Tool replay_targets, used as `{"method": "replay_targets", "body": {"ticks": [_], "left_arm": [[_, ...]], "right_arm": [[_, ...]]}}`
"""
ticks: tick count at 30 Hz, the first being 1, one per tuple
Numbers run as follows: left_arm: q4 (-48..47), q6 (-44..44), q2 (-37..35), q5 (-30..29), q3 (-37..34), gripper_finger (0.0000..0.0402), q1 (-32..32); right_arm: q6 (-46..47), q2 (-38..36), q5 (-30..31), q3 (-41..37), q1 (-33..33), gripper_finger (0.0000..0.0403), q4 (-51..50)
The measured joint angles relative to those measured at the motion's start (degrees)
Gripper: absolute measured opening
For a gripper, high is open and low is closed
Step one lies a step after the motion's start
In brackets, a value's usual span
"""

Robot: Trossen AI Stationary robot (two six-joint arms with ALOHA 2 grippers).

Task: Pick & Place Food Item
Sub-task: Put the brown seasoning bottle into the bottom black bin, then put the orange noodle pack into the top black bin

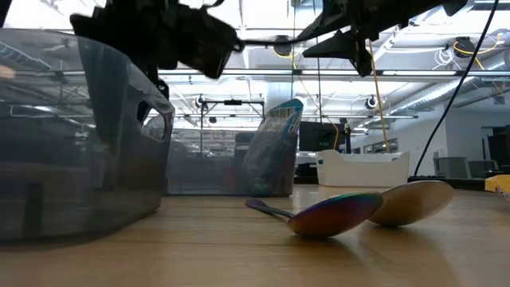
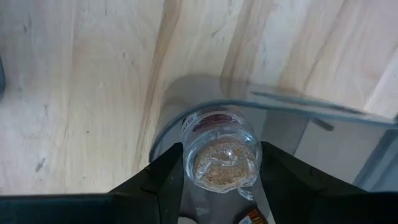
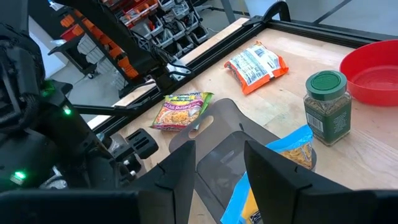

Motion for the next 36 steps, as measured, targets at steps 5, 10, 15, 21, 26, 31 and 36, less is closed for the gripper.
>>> {"method": "replay_targets", "body": {"ticks": [5, 10, 15, 21, 26, 31, 36], "left_arm": [[0.0, 0.0, 1.2, 0.4, 0.1, 0.0183, 0.0], [0.2, -0.6, 1.7, 0.5, 0.2, 0.0183, -0.2], [0.1, -1.6, 1.7, 0.2, 0.2, 0.0195, -0.2], [-0.4, -1.8, 2.4, -0.7, -0.2, 0.03, -0.2], [-1.3, -2.0, 2.1, 1.1, -0.1, 0.0346, 0.1], [-1.9, -3.2, 1.2, 3.9, -0.1, 0.0354, 0.5], [-2.2, -5.1, -2.8, 3.2, -0.1, 0.0339, 0.8]], "right_arm": [[0.0, 0.0, 0.0, 0.0, 0.0, 0.013, 0.0], [0.0, 0.0, 0.0, 0.0, 0.0, 0.013, -0.1], [0.0, 0.0, 0.0, 0.0, 0.0, 0.013, 0.0], [0.0, 0.0, 0.0, 0.0, 0.0, 0.013, 0.0], [0.0, 0.0, 0.0, 0.0, 0.0, 0.013, -0.2], [0.0, 0.0, 0.0, 0.0, 0.0, 0.013, -0.2], [-0.2, 0.0, 0.1, 0.0, 0.0, 0.013, -0.2]]}}
